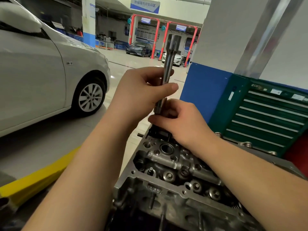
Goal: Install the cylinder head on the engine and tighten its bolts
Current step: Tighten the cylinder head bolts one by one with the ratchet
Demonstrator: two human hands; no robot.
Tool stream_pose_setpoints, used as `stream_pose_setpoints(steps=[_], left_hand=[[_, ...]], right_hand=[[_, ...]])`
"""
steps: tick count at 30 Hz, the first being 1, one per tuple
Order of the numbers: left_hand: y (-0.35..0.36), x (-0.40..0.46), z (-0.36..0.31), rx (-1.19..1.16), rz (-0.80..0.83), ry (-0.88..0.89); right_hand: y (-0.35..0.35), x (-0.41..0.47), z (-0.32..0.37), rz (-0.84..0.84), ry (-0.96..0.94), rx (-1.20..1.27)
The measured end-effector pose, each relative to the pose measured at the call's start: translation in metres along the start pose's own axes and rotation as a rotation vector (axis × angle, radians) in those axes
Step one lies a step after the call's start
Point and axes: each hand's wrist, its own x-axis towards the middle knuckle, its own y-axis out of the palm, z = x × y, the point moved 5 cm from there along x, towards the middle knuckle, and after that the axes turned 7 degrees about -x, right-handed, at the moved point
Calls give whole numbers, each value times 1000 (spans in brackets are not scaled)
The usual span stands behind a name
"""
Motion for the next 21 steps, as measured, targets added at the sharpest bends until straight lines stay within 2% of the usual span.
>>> stream_pose_setpoints(steps=[6,16,21], left_hand=[[3,-4,0,-74,37,-3],[4,-7,-9,45,-75,87],[5,-8,-7,24,-40,96]], right_hand=[[-2,-8,-2,120,-9,189],[-5,-4,2,-26,15,-10],[-4,-7,3,25,-20,173]])
